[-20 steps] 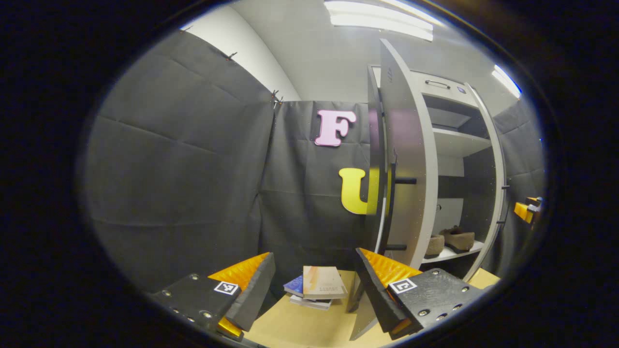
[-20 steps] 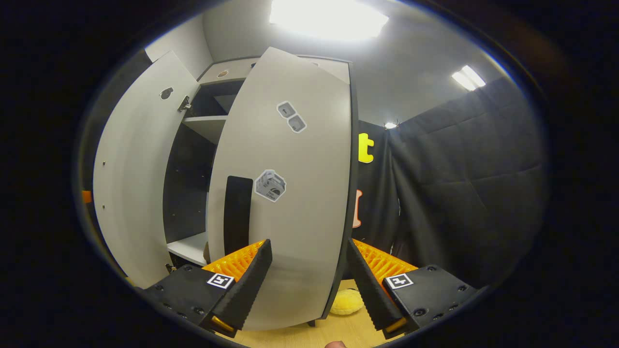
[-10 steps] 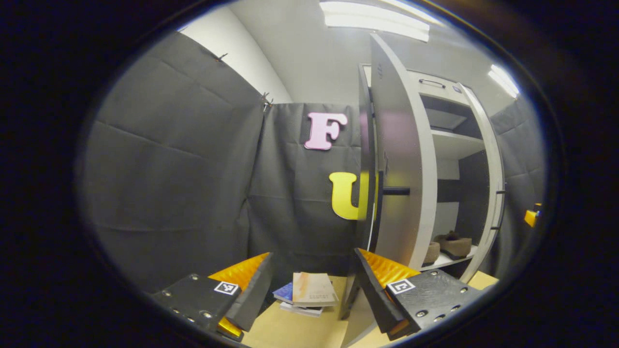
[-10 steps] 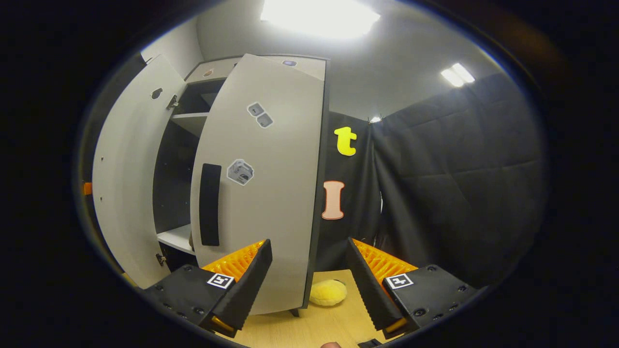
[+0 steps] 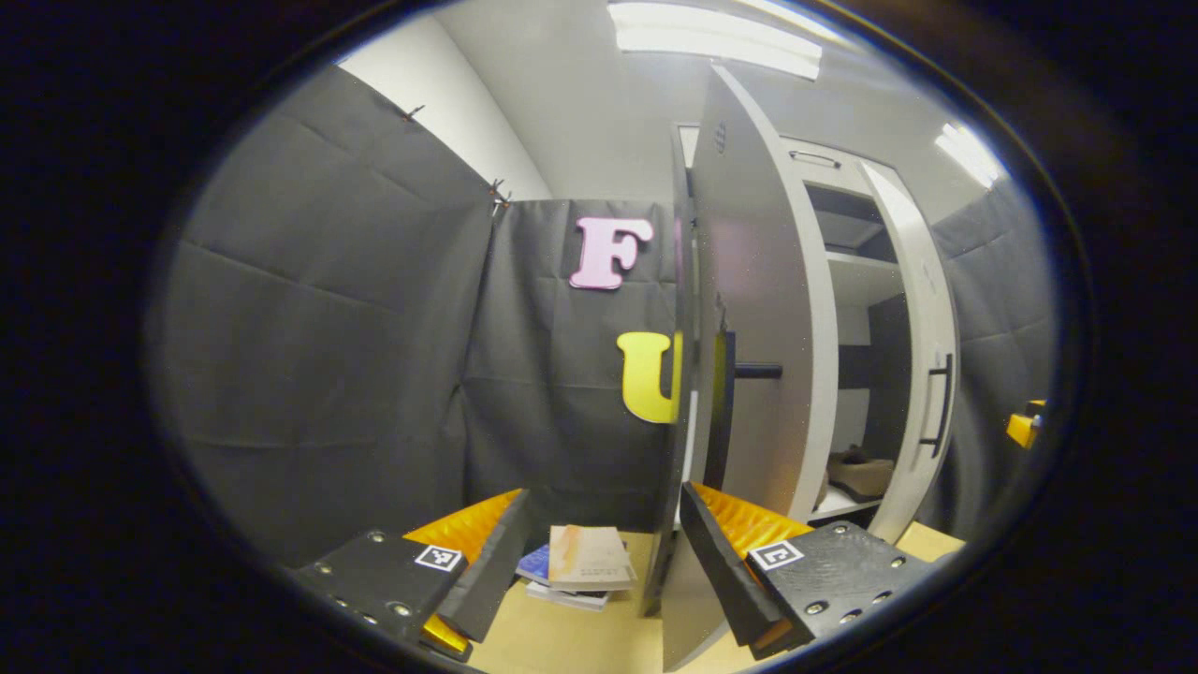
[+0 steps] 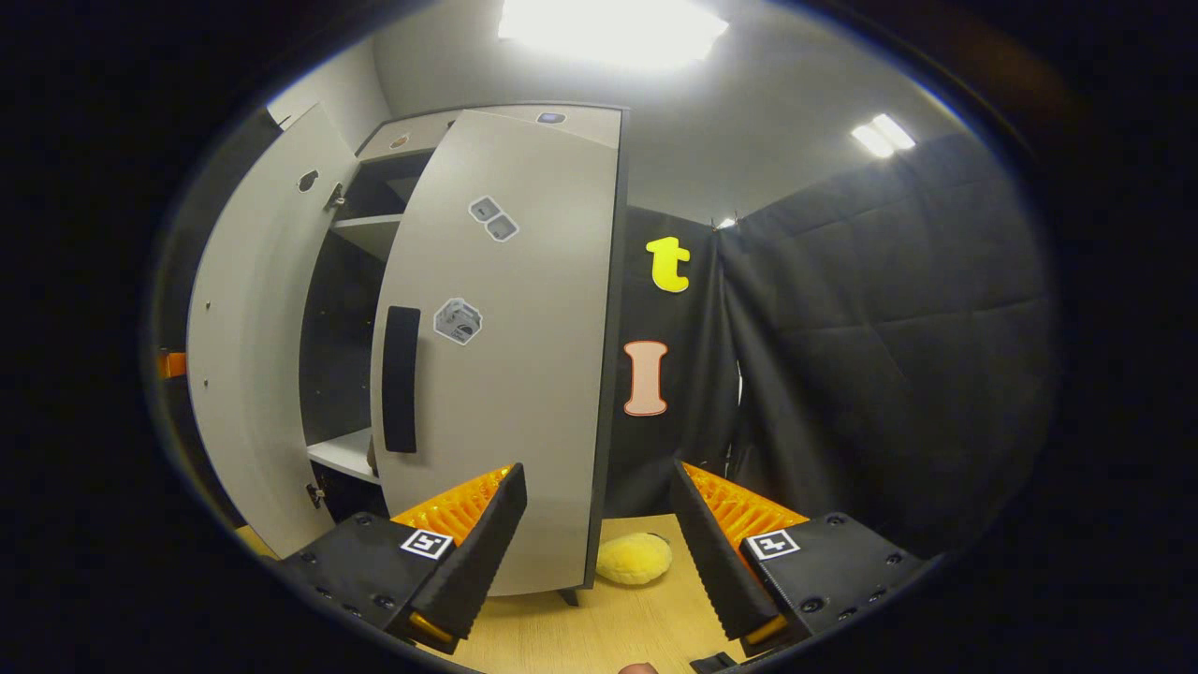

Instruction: Grab one shoe with the right hand and put it into the shoe cabinet, grab the other shoe with the left hand and put it into the shoe cabinet; then close the right door with the right hand and the left door with the left hand.

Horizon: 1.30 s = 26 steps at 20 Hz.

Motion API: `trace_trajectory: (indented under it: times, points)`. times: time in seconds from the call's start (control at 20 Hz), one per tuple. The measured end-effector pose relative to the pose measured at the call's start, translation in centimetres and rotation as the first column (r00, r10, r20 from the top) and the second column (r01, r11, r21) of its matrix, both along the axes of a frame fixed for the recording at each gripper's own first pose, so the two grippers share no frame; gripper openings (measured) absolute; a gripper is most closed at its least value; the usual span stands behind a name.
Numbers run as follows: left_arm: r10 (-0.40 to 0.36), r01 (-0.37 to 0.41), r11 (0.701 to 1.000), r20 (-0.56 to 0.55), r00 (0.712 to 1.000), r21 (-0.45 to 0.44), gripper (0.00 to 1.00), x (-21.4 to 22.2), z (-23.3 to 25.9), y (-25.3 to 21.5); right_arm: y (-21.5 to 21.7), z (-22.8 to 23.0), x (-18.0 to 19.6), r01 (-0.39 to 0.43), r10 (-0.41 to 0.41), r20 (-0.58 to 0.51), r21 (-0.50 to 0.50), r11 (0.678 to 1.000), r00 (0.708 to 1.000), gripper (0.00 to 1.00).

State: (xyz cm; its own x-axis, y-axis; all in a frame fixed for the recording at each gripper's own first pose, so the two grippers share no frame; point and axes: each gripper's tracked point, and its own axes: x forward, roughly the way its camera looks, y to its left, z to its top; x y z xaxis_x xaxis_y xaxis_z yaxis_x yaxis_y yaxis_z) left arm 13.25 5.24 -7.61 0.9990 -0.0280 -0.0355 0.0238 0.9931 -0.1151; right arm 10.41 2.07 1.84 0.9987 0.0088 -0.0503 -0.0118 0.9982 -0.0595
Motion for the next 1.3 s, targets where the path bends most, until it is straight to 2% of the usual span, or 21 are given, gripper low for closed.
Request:
trace_trajectory:
  times: [0.2, 0.25, 0.3, 0.35, 0.4, 0.45, 0.5, 0.55, 0.7, 0.85, 1.05, 1.1, 1.3]
  points:
    - [-0.064, 0.064, 0.998, 0.014, 0.998, -0.009, 0.88, 0.0, 0.5, -4.2, -0.5, 0.1, -0.5, -0.012, 0.012, 0.004, 0.0, 1.0, 1.0, 0.98]
    - [-0.079, 0.079, 0.997, 0.015, 0.997, -0.016, 1.0, 0.1, 0.6, -5.3, -0.8, 0.1, -0.7, -0.011, 0.011, 0.006, -0.001, 1.0, 1.0, 0.98]
    - [-0.094, 0.095, 0.995, 0.016, 0.995, -0.024, 0.88, 0.0, 0.7, -6.5, -1.1, 0.0, -0.9, -0.01, 0.01, 0.005, 0.0, 1.0, 1.0, 0.98]
    - [-0.109, 0.11, 0.993, 0.017, 0.994, -0.034, 1.0, 0.0, 0.6, -7.5, -1.4, -0.1, -1.0, -0.01, 0.01, 0.002, 0.001, 1.0, 1.0, 0.98]
    - [-0.123, 0.124, 0.991, 0.017, 0.992, -0.046, 1.0, 0.2, 0.6, -8.6, -1.7, -0.2, -1.1, -0.009, 0.009, -0.003, 0.0, 1.0, 1.0, 0.98]
    - [-0.136, 0.137, 0.989, 0.018, 0.991, -0.059, 0.94, 0.4, 0.7, -9.8, -2.1, -0.3, -1.1, -0.006, 0.006, -0.007, -0.003, 1.0, 1.0, 0.98]
    - [-0.148, 0.149, 0.986, 0.022, 0.989, -0.074, 0.94, 0.6, 0.8, -10.9, -2.6, -0.4, -1.3, -0.002, 0.002, -0.011, -0.008, 1.0, 1.0, 0.98]
    - [-0.16, 0.162, 0.983, 0.029, 0.987, -0.085, 1.0, 1.0, 1.0, -12.2, -3.2, -0.6, -1.7, 0.003, -0.003, -0.016, -0.013, 1.0, 1.0, 0.98]
    - [-0.209, 0.214, 0.97, 0.058, 0.976, -0.111, 1.0, 2.1, 1.6, -16.2, -4.6, -0.9, -2.3, 0.018, -0.019, -0.023, -0.01, 1.0, 1.0, 0.98]
    - [-0.231, 0.236, 0.968, 0.057, 0.971, -0.083, 1.0, 3.3, 1.5, -18.9, -5.4, -0.9, -2.6, 0.028, -0.028, -0.025, -0.003, 1.0, 0.999, 0.98]
    - [-0.221, 0.226, 0.971, 0.069, 0.973, -0.077, 1.0, 3.8, 1.7, -20.2, -6.2, -1.2, -3.3, 0.034, -0.035, -0.036, -0.012, 0.999, 0.999, 0.98]
    - [-0.222, 0.227, 0.97, 0.067, 0.973, -0.082, 0.94, 3.7, 1.6, -20.1, -6.2, -1.4, -3.5, 0.033, -0.033, -0.039, -0.008, 0.999, 0.999, 0.98]
    - [-0.219, 0.222, 0.972, 0.043, 0.975, -0.073, 0.94, 3.4, 1.3, -20.1, -5.5, -1.4, -3.2, 0.01, -0.01, -0.039, 0.014, 1.0, 0.999, 0.98]
